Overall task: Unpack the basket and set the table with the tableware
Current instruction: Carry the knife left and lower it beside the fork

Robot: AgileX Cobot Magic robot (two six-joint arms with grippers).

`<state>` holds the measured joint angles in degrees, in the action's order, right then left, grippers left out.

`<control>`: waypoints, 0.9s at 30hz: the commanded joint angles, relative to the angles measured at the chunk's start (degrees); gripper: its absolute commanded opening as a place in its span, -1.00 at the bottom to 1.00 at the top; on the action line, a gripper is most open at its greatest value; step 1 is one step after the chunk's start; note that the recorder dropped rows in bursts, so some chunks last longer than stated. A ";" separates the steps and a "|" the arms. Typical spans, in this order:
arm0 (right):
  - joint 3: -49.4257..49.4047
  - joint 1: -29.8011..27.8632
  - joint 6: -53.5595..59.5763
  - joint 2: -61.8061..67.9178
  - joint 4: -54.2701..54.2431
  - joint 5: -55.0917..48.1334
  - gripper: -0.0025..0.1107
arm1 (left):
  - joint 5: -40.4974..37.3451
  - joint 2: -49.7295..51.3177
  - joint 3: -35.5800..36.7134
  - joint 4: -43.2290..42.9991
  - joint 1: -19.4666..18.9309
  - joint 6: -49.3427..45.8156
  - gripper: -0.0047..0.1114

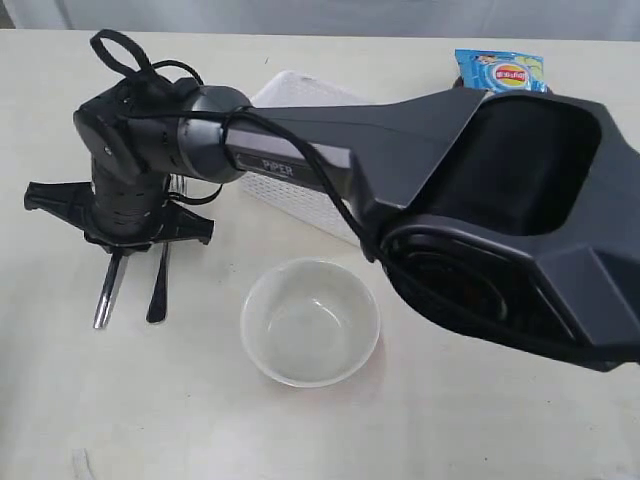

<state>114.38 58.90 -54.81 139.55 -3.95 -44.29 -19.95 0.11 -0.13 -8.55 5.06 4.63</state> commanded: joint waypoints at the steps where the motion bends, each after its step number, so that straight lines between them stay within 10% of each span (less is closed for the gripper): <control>1: 0.30 -0.97 1.57 -0.39 0.41 0.67 -0.96 | 0.03 -0.11 0.13 -0.05 0.29 0.13 -0.92; 27: 0.17 -1.50 4.32 0.67 -0.93 0.71 -0.96 | 0.03 -0.11 0.13 -0.23 0.29 0.13 -0.92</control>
<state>114.47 57.79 -50.88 140.30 -5.11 -43.88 -19.95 0.11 -0.13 -8.55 5.06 4.63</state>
